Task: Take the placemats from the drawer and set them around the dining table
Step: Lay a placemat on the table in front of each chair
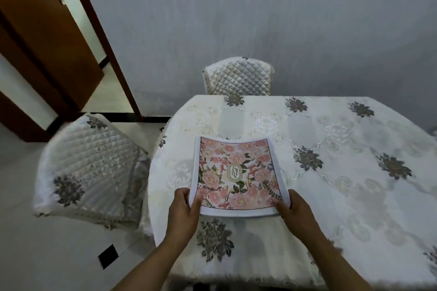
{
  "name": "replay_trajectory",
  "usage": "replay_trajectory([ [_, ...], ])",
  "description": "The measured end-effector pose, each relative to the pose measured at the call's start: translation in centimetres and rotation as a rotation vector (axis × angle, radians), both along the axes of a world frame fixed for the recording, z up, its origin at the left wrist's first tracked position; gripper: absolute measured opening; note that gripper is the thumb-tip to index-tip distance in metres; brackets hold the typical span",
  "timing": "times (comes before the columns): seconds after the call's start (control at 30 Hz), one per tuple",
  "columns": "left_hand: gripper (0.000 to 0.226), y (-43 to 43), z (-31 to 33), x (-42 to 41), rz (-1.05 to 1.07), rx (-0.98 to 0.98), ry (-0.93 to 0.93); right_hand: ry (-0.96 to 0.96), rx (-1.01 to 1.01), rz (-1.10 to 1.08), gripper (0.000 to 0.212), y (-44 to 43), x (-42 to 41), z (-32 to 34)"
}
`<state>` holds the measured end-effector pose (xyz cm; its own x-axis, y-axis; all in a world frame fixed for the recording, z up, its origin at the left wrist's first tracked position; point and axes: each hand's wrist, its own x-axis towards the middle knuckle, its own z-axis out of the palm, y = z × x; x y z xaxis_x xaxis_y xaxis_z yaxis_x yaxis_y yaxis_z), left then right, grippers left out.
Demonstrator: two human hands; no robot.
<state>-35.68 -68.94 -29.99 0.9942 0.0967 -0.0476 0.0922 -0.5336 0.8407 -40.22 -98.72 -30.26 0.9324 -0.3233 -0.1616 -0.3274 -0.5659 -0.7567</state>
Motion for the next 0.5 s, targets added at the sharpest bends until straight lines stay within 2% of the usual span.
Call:
replay_trajectory([
  [0.3, 0.021, 0.8, -9.3, 4.2, -0.076, 0.048, 0.201, 0.198, -0.029, -0.103, 0.014, 1.9, 3.5, -7.6],
  [0.5, 0.025, 1.1, -12.5, 3.9, -0.089, 0.175, 0.253, 0.413, -0.103, -0.140, 0.031, 1.7, 3.9, -11.1],
])
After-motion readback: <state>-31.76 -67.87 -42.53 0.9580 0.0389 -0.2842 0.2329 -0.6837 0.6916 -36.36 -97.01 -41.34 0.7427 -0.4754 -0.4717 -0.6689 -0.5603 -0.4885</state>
